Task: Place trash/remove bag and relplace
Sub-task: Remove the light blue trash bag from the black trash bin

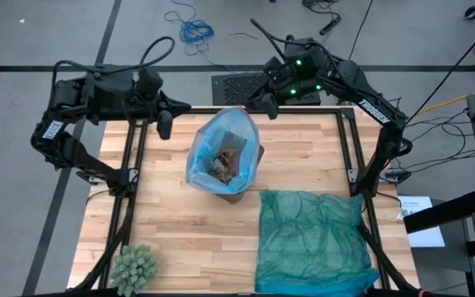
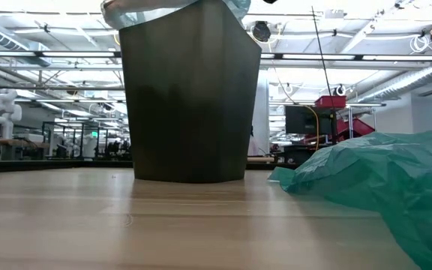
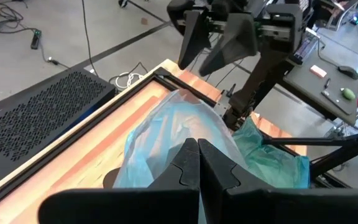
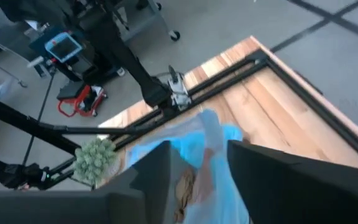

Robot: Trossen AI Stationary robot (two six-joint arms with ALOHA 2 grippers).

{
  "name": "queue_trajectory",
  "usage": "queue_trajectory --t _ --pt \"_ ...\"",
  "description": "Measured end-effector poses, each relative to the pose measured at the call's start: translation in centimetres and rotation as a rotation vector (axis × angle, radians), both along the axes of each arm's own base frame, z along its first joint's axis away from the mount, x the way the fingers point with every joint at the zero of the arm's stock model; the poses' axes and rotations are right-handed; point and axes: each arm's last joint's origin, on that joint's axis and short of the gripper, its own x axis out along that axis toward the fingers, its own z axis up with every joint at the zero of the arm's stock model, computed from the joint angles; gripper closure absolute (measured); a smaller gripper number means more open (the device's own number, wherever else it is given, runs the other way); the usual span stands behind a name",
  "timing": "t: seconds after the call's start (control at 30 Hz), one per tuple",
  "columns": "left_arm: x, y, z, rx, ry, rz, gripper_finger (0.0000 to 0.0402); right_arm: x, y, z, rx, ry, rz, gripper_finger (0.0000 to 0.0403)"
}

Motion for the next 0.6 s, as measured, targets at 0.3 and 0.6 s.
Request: queue_trajectory --t 0.3,0.6 --pt "1.8 0.3 -0.9 0.009 0.066 -0.001 0.0402 0.9 1.4 -1.1 -0.019 0.091 -0.025 0.0251" --pt "1.4 0.6 -1.7 0.049 0.167 0.109 0.0402 1.5 1.7 -1.5 -0.08 0.12 -0.049 0.0387"
